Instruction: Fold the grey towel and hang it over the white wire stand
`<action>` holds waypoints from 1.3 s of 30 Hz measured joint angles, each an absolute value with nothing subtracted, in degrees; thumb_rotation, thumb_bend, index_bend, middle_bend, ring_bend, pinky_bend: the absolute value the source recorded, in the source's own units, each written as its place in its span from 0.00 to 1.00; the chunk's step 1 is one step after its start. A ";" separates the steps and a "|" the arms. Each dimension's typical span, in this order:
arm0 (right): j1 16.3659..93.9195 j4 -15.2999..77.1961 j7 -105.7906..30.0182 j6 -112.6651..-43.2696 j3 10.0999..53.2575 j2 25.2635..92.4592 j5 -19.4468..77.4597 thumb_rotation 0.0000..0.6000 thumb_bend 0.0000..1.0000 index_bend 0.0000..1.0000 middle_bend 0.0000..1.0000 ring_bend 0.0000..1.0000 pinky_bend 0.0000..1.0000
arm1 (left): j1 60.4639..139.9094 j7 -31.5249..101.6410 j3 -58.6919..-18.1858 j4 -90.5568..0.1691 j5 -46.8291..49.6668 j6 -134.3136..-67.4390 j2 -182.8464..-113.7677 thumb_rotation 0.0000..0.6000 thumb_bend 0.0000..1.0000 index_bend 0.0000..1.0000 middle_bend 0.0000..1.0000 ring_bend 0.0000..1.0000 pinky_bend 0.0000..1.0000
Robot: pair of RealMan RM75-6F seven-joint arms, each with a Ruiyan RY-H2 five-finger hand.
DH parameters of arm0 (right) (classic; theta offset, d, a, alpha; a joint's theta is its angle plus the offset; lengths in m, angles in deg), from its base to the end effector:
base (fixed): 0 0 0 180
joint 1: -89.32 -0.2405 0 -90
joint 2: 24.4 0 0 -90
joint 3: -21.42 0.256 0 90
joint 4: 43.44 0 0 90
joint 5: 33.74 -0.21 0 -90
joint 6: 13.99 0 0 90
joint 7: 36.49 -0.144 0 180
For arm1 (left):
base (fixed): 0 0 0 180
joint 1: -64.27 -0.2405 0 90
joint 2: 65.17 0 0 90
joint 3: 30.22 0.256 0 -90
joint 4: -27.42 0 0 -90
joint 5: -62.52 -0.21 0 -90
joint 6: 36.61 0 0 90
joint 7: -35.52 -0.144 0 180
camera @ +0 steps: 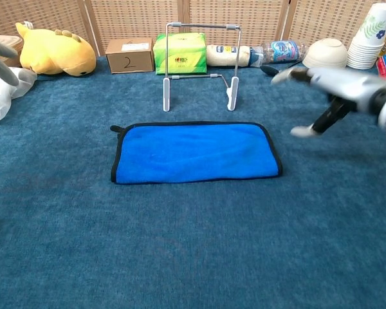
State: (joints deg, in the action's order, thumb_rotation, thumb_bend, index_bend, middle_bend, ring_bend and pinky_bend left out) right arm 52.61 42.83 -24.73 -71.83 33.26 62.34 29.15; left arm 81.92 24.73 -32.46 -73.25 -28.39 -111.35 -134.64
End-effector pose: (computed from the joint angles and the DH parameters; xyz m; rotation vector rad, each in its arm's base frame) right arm -0.1777 -0.3372 0.0055 1.6794 -1.1374 1.0026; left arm -0.2200 0.2256 0.0909 -1.7329 -0.8522 -1.0431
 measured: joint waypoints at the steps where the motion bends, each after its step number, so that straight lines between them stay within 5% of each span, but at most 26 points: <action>1: 52.93 43.95 -24.74 -72.27 33.46 61.32 29.05 1.00 0.28 0.07 0.03 0.00 0.00 | 82.56 24.81 -32.47 -71.68 -28.82 -110.63 -134.74 1.00 0.37 0.28 0.14 0.00 0.00; 15: 59.52 57.20 -24.11 -80.66 33.36 50.75 29.25 1.00 0.29 0.05 0.03 0.00 0.00 | 90.37 25.86 -32.67 -55.71 -32.81 -103.52 -140.14 1.00 0.36 0.24 0.13 0.00 0.00; 39: 64.54 61.37 -26.24 -84.79 32.83 46.03 29.69 1.00 0.29 0.05 0.03 0.00 0.00 | 101.54 27.33 -31.43 -34.90 -37.63 -99.70 -155.19 1.00 0.36 0.16 0.06 0.00 0.00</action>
